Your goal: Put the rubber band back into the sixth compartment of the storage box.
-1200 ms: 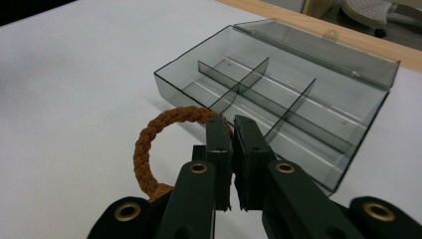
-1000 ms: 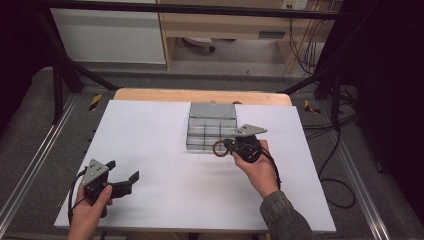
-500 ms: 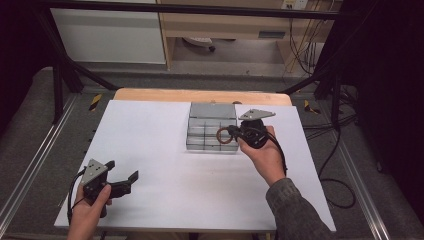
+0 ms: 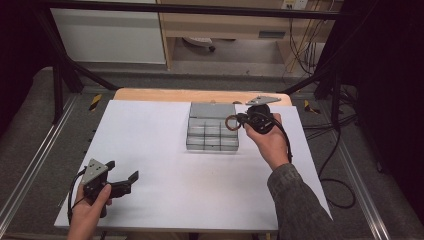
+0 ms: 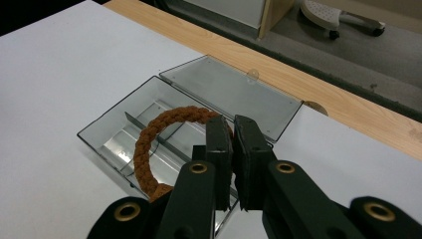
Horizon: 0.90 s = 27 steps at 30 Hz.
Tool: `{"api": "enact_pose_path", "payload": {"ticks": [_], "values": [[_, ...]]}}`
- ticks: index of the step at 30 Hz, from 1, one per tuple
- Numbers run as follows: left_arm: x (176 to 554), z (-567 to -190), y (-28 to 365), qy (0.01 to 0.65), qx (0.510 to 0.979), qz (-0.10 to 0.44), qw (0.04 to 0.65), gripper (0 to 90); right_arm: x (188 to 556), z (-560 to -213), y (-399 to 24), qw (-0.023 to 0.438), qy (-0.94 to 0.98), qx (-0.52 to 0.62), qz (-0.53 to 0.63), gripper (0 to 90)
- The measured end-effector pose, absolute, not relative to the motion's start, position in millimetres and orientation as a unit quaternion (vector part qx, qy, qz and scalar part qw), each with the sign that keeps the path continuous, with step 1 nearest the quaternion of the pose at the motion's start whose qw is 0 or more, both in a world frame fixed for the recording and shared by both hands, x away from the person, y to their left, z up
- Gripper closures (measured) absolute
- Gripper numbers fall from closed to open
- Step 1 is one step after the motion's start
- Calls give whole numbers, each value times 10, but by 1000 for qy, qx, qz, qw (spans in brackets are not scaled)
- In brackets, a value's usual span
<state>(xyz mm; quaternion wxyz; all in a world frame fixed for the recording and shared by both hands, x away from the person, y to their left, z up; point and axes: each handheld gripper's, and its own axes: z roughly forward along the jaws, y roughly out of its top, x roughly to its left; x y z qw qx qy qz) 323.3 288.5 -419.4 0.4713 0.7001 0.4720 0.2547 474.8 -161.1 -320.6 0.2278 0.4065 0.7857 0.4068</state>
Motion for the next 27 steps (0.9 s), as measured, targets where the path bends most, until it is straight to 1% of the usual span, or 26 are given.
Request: {"api": "enact_pose_path", "payload": {"ticks": [8, 27], "values": [[3237, -4187, 2908, 473, 699, 255, 471, 49, 4840, -3265, -1598, 226, 786, 419, 395, 857], [3237, -4188, 2898, 472, 700, 256, 471, 49, 4951, -3537, -1398, 223, 814, 412, 342, 857]]}}
